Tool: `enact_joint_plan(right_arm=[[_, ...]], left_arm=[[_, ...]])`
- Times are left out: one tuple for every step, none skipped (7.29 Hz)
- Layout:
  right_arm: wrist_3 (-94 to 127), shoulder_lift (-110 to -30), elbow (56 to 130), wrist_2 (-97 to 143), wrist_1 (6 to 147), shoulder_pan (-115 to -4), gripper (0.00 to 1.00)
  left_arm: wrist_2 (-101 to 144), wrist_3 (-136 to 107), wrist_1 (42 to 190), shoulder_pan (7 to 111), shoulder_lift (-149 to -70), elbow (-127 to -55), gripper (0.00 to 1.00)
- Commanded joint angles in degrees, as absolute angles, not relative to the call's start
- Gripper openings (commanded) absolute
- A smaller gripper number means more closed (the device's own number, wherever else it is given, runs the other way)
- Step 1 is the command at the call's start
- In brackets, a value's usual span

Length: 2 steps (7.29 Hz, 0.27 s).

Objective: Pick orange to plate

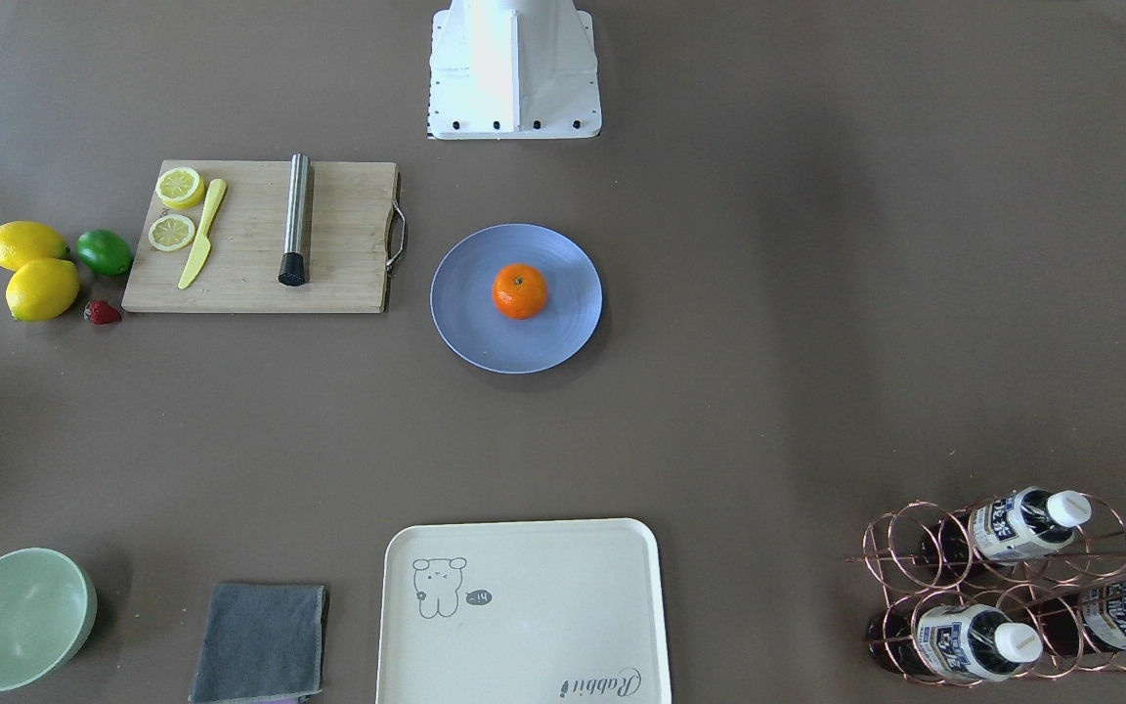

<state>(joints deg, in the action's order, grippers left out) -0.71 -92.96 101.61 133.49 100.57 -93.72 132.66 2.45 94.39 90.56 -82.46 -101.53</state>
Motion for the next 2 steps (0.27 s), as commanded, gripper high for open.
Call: enact_joint_plan(right_arm=[[-0.7, -92.7, 101.5, 133.5, 100.4, -93.7, 1.0], [-0.7, -92.7, 101.6, 133.5, 100.4, -93.7, 1.0]], left_arm=[[132.7, 2.4, 94.4, 90.7, -82.5, -101.5, 0.98], [132.6, 2.4, 94.4, 90.6, -82.5, -101.5, 0.98]])
